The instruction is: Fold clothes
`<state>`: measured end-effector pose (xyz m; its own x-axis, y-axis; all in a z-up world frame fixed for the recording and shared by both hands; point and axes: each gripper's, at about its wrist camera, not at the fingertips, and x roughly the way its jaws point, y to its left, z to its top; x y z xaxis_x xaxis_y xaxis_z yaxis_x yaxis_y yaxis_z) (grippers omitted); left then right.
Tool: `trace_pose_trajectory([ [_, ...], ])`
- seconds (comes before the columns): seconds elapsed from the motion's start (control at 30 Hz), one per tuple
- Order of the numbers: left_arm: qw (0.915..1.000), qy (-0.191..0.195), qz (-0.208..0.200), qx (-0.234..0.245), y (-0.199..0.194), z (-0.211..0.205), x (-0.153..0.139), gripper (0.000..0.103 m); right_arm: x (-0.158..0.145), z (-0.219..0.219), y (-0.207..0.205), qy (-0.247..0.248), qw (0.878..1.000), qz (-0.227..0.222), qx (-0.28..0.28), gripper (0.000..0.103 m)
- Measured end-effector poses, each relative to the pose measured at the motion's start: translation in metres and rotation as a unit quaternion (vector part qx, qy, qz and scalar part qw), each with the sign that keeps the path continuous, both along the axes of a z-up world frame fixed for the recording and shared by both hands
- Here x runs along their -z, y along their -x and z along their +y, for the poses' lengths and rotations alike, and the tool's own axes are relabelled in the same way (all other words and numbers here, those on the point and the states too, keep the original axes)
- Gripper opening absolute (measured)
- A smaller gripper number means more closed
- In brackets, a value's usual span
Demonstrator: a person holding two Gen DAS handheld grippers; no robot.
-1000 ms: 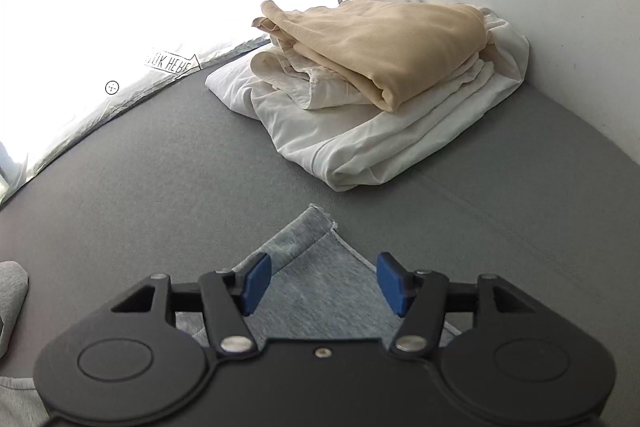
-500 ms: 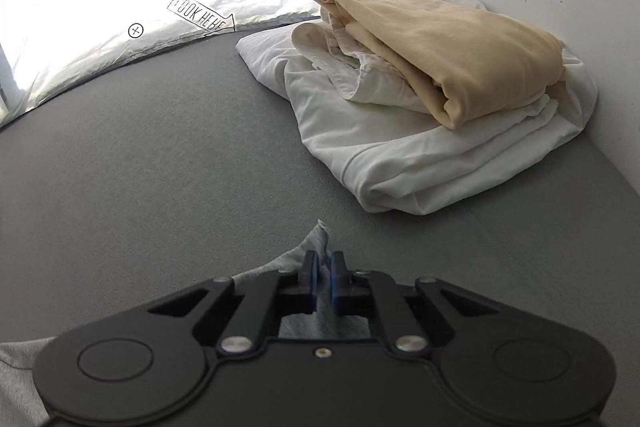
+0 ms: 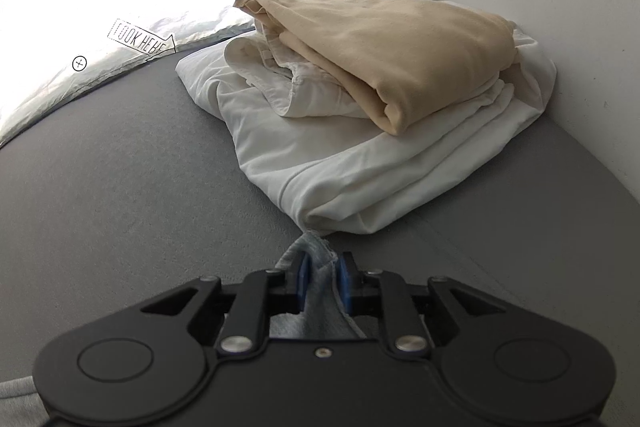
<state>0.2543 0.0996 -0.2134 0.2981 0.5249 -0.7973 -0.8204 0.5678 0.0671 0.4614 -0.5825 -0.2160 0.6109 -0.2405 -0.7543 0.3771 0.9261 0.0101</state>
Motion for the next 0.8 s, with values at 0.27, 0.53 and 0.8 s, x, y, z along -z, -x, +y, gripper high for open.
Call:
trace_pose_trajectory([
  [0.27, 1.0000, 0.003, -0.005, 0.004, 0.001, 0.001, 0.000, 0.103, -0.023, 0.071, 0.020, 0.056, 0.996, 0.001, -0.065, 0.085],
  [0.53, 0.9968, 0.026, -0.006, 0.075, 0.008, 0.011, 0.001, 0.103, -0.014, 0.194, 0.046, 0.012, 0.980, 0.022, -0.195, 0.101],
  [0.8, 0.9842, 0.067, 0.032, 0.161, -0.004, 0.030, -0.003, 0.103, -0.005, 0.278, 0.054, -0.002, 0.969, 0.030, -0.247, 0.103],
])
